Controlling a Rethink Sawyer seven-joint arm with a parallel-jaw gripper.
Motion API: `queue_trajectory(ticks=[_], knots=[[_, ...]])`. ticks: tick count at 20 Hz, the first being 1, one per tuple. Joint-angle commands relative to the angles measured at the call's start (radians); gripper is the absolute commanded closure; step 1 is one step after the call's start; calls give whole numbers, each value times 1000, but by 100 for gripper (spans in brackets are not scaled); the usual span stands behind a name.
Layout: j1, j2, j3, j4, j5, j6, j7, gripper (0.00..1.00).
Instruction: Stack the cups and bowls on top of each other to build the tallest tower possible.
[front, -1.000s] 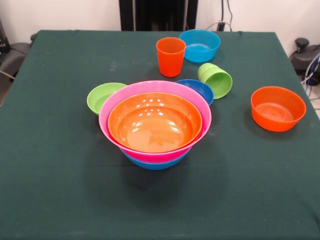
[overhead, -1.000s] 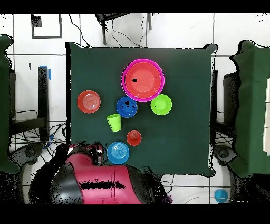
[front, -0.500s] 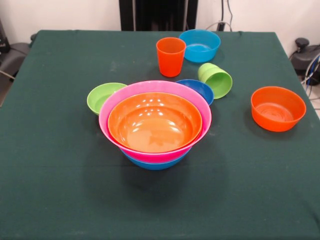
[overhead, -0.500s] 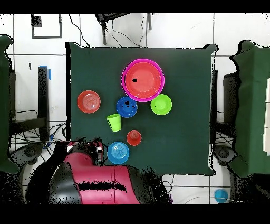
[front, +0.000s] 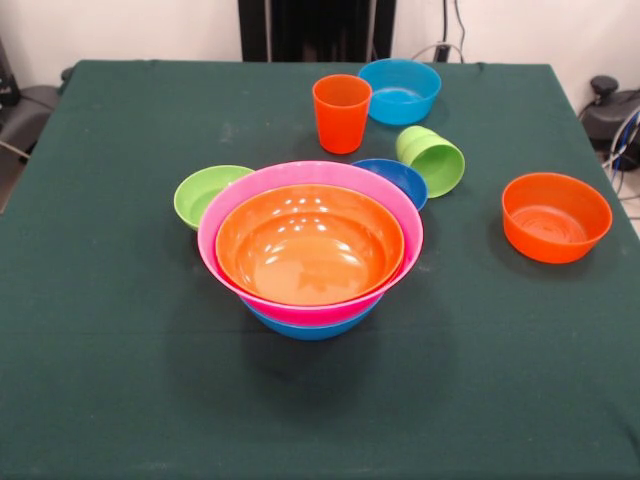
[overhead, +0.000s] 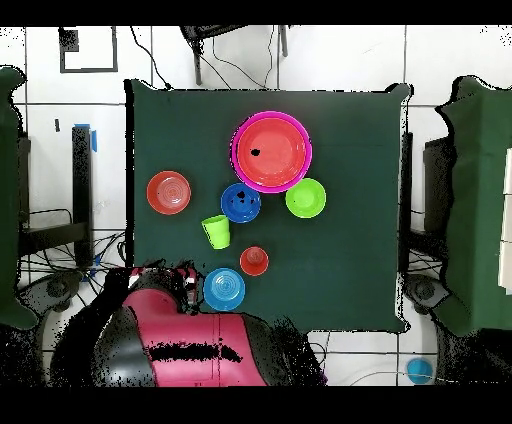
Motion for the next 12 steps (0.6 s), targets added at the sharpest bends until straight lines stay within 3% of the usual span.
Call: queue_trajectory(ticks=[1, 12], knots=[[19, 24, -12, 32, -53, 104, 84, 0], [21, 20, -14, 33, -55, 112, 85, 0]])
